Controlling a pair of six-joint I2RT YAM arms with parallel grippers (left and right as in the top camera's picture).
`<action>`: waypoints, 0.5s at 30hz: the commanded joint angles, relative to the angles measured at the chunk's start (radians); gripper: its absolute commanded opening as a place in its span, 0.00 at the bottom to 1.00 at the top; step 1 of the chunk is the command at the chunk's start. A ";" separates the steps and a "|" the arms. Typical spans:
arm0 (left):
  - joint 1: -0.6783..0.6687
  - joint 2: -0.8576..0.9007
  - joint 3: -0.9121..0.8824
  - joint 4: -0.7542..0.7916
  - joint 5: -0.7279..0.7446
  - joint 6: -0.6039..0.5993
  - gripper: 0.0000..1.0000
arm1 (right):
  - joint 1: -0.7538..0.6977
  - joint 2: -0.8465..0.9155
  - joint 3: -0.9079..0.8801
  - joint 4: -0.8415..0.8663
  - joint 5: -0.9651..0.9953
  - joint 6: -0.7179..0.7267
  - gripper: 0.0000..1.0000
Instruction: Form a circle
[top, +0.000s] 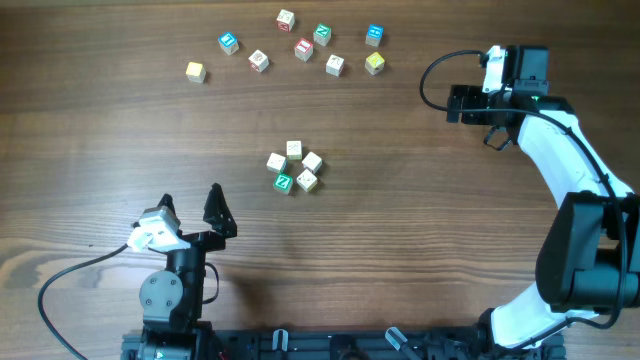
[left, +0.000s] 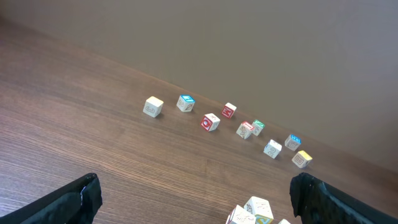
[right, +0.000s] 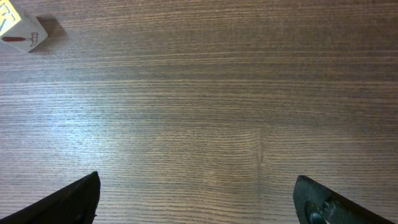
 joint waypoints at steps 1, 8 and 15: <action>0.008 -0.007 -0.002 -0.004 -0.013 0.021 1.00 | 0.002 0.007 0.013 0.003 0.000 0.007 1.00; 0.008 -0.007 -0.002 -0.004 -0.013 0.021 1.00 | 0.002 0.007 0.013 0.003 0.000 0.006 1.00; 0.008 -0.007 -0.002 -0.004 -0.013 0.021 1.00 | -0.004 0.007 0.013 0.003 -0.011 0.006 1.00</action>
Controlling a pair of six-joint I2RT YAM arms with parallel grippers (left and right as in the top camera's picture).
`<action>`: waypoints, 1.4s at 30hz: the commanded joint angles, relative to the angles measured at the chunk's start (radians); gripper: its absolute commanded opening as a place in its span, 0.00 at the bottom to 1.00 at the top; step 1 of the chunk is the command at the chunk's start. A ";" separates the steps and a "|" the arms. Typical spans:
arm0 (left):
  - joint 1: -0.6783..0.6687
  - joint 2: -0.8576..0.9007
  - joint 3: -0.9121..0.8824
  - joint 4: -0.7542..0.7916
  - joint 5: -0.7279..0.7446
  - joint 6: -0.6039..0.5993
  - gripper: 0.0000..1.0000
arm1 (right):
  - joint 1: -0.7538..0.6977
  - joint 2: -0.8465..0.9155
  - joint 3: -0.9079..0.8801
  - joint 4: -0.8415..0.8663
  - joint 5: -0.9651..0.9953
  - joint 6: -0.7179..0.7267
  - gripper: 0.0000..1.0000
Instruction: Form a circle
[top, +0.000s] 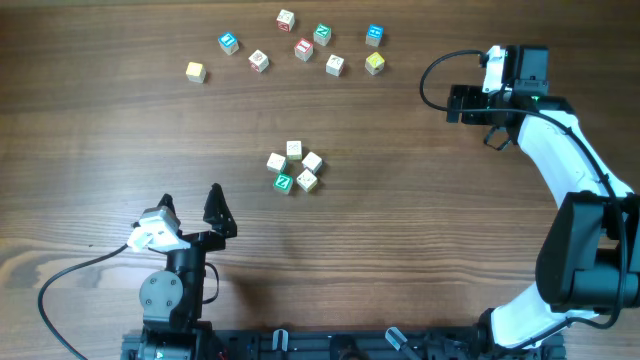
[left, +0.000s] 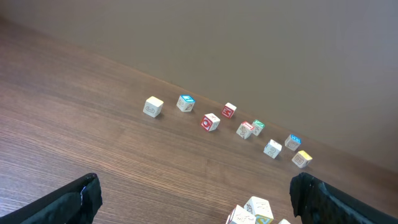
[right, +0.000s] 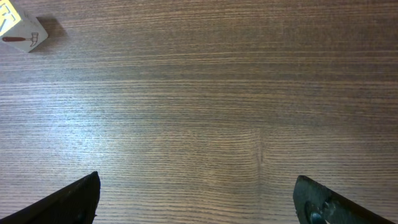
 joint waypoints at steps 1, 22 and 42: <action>0.008 -0.007 -0.002 -0.004 -0.013 0.020 1.00 | -0.014 0.007 0.013 0.007 -0.011 0.006 1.00; 0.008 -0.007 -0.002 -0.004 -0.013 0.020 1.00 | -0.013 -0.381 0.013 0.005 -0.008 0.005 1.00; 0.008 -0.007 -0.002 -0.004 -0.013 0.020 1.00 | 0.008 -1.322 -0.895 0.867 -0.204 -0.027 1.00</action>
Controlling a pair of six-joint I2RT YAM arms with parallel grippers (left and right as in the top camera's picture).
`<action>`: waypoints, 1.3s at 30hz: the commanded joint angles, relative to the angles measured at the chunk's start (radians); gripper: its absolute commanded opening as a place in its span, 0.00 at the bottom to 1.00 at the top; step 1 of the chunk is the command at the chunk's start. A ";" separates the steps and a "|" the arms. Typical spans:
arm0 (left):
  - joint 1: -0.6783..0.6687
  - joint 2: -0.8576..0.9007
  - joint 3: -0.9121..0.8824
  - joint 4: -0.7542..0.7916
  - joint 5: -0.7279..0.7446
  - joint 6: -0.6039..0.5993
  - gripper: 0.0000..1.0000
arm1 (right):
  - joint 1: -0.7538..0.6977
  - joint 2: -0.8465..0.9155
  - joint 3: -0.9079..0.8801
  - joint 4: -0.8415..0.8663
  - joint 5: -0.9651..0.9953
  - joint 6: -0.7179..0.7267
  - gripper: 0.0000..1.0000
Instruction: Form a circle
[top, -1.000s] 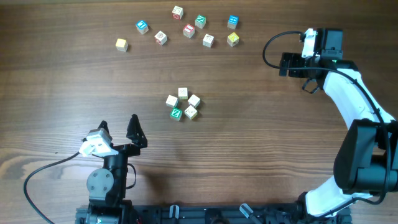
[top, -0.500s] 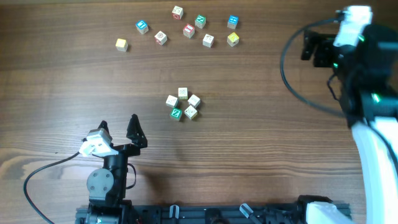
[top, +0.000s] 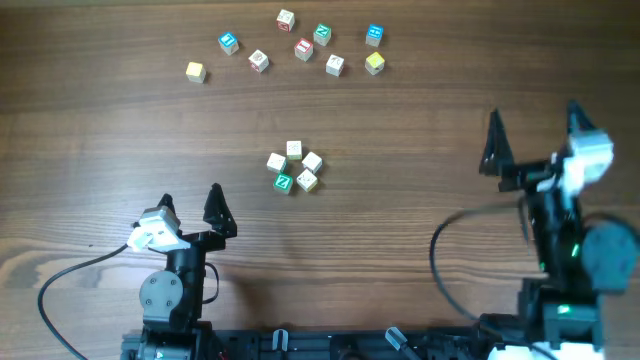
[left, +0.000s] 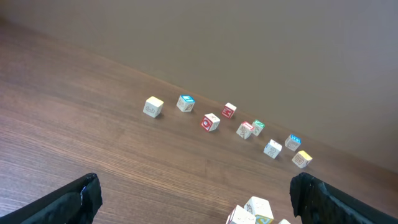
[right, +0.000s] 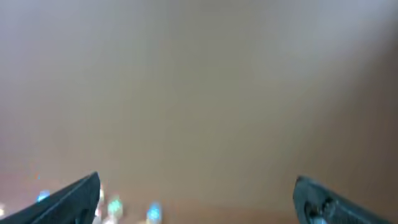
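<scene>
Several small lettered cubes form a tight cluster (top: 293, 167) at the table's middle, and its top edge shows low in the left wrist view (left: 252, 211). Several more cubes lie scattered in a loose row (top: 304, 48) along the far side, seen too in the left wrist view (left: 245, 129). My left gripper (top: 190, 203) stands open near the front left, short of the cluster, holding nothing (left: 196, 193). My right gripper (top: 533, 130) is open at the right side, well away from all cubes. Its wrist view is blurred, with coloured blobs (right: 115, 208) low at the left.
The wooden table (top: 420, 230) carries only the cubes. A black cable (top: 455, 260) loops beside the right arm's base, and another cable (top: 70, 275) curves at the front left.
My right arm has moved from the far right, next to the row of cubes, back to the near right side, still open. The left gripper and all cubes are where they were.
At both earlier moments my right gripper hung open over bare wood just right of the far row, and my left gripper stood open at the front left. No cube shifted. Now the right arm is back toward its base, its camera facing across the table.
</scene>
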 joint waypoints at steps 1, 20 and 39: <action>0.008 -0.007 -0.002 -0.004 -0.013 0.020 1.00 | 0.035 -0.127 -0.238 0.188 -0.059 -0.023 1.00; 0.008 -0.007 -0.002 -0.004 -0.013 0.020 1.00 | 0.094 -0.520 -0.465 -0.309 -0.029 -0.023 1.00; 0.008 -0.007 -0.002 -0.004 -0.013 0.020 1.00 | 0.094 -0.520 -0.465 -0.309 -0.029 -0.023 1.00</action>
